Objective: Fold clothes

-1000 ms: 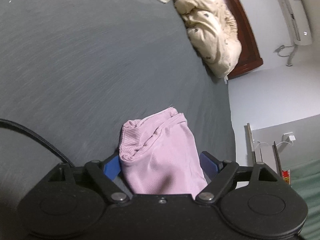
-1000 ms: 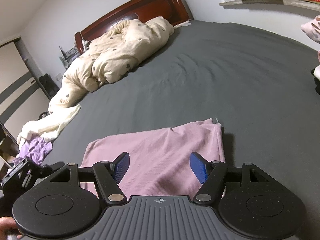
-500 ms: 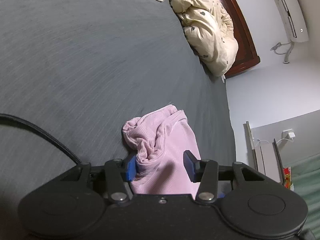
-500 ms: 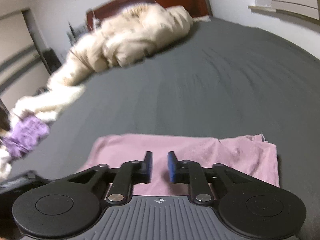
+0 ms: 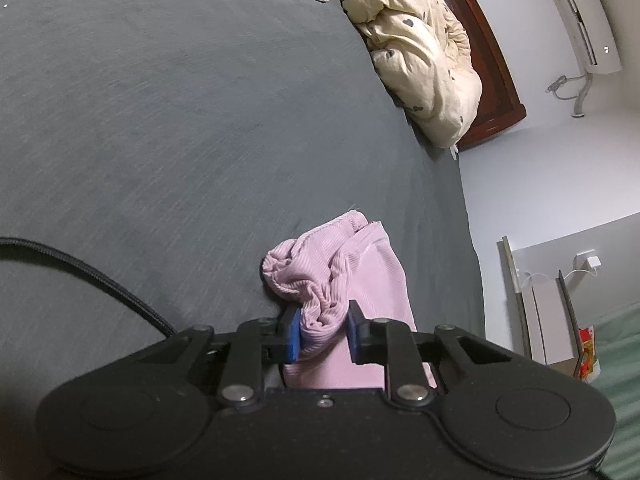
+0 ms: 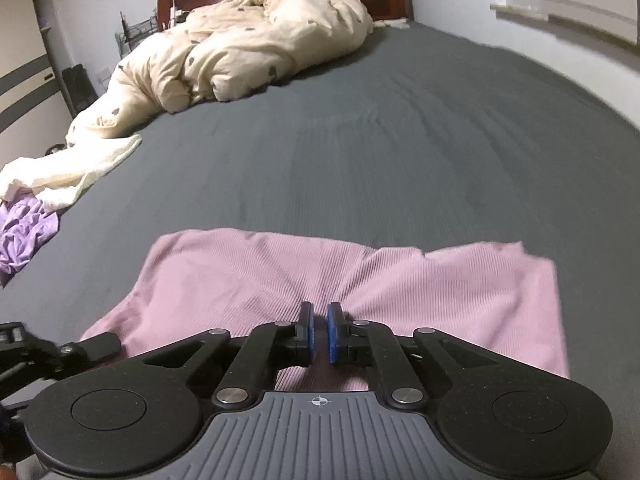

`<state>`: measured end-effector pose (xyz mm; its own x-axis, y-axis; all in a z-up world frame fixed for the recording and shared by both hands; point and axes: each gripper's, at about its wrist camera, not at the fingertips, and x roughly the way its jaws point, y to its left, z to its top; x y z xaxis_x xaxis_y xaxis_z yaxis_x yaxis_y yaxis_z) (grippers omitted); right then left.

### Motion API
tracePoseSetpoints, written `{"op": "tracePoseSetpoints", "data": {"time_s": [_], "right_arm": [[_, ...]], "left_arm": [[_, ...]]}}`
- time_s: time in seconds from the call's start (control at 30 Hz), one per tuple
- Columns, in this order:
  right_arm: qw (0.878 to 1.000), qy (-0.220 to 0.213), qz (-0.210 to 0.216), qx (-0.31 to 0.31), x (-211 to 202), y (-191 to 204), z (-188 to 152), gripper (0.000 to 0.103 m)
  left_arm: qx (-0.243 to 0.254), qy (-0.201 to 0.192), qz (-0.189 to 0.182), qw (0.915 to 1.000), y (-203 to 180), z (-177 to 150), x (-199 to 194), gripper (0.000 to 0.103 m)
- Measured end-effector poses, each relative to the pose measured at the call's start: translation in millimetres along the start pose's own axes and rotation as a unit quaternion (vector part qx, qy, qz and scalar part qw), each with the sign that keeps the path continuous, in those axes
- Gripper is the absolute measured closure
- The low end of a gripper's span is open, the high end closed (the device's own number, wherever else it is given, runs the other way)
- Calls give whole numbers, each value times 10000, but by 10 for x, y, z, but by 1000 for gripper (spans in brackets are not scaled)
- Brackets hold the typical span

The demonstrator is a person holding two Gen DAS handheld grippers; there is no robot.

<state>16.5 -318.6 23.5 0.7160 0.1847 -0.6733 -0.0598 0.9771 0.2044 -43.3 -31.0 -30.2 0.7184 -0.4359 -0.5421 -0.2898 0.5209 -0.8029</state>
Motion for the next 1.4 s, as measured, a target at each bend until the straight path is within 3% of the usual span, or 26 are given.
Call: {"op": "tracePoseSetpoints", "data": {"time_s": [0.1,0.67,0.9,1.03,1.1,1.17,1.2,1.23,1.3,1.4], "right_arm": [[9998,-67,148,-127,-182,79,-39,96],[9983,152,83,-547,-314,247,-429,96],[9993,23,384,0,-424,90,-274,96],[9979,-123,575,275,-503,-63,-143,96],[9957,-31,880,281,-497,-89,21,95],[9933,26,1150,91,-495,-40,246,86],[9924,56,1227,-118,-498,32,375,73],[9913,116,1259,-366,-487,136,522,47],[9890,208,1266,-731,-442,360,765,21],[9832,773,1211,-1128,-259,752,1087,21]], "left_arm": [[24,16,-6,10000,-25,15,34,81],[284,101,-186,9994,-37,87,-27,81],[659,60,-110,9978,-152,29,-26,82],[1158,30,13,9933,-291,-33,-32,92],[1273,117,32,9918,-331,-51,-14,92],[1231,159,106,9922,-324,-47,-14,92],[1190,169,155,9926,-314,-43,-18,92],[1158,165,206,9929,-298,-42,-26,92],[1099,165,290,9934,-243,-43,-36,92],[959,188,290,9948,-157,-30,-53,92]]}}
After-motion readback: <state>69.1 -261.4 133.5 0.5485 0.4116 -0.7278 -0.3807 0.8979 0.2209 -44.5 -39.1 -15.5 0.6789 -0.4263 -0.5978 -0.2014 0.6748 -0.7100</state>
